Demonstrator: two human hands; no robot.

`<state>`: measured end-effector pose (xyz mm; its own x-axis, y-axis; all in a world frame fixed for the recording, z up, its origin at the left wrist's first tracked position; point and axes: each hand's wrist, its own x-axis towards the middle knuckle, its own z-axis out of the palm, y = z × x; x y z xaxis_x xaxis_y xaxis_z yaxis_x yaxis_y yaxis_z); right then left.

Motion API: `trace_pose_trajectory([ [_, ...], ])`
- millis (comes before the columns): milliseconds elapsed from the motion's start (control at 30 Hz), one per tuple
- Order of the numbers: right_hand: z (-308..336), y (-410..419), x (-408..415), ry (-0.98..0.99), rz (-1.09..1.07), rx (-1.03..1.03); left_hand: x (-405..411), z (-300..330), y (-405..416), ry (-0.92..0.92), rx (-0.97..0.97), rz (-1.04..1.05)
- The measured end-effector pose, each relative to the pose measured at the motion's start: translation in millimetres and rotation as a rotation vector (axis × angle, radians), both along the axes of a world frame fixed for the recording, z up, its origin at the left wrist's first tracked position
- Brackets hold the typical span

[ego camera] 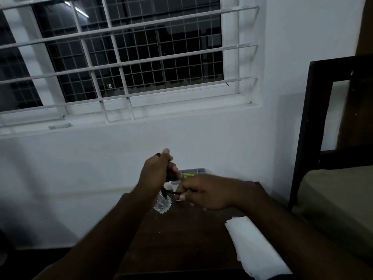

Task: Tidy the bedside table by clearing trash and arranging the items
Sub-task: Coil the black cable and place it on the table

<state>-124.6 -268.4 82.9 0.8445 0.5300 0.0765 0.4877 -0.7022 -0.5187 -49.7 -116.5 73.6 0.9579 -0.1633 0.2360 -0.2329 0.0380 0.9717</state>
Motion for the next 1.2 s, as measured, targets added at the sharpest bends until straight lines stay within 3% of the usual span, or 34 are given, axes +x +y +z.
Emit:
trace_pose_trajectory([
  [67, 10.1, -7.3, -0.9, -0.165, -0.05, -0.096, -10.3, -3.8, 1.1, 0.021, 0.227, -0.083],
  [167, 17.3, -26.7, 3.1, -0.422, -0.162, -0.234, -22.4, -10.8, 2.8, 0.185, 0.372, -0.315],
  [367, -3.7, -38.1, 19.1, -0.759, -0.168, -0.135, -27.4, -10.6, 0.1, 0.509, 0.119, -0.673],
  [533, -27.5, -33.7, 26.7, -0.52, -0.092, 0.276, -16.0, -17.1, 8.0, 0.608, -0.039, -0.882],
  [767, -34.5, -27.0, 8.9, 0.202, -0.027, 0.785, -4.6, -23.5, 14.6, 0.597, -0.12, -0.944],
  [933, -46.2, -23.9, 14.2, 0.221, -0.079, 0.832, -1.4, -20.9, 12.3, 0.593, -0.094, -0.897],
  [1200, -52.2, -16.4, 18.6, 0.272, -0.223, 0.897, -9.2, -8.4, 7.6, 0.535, 0.101, -0.722],
])
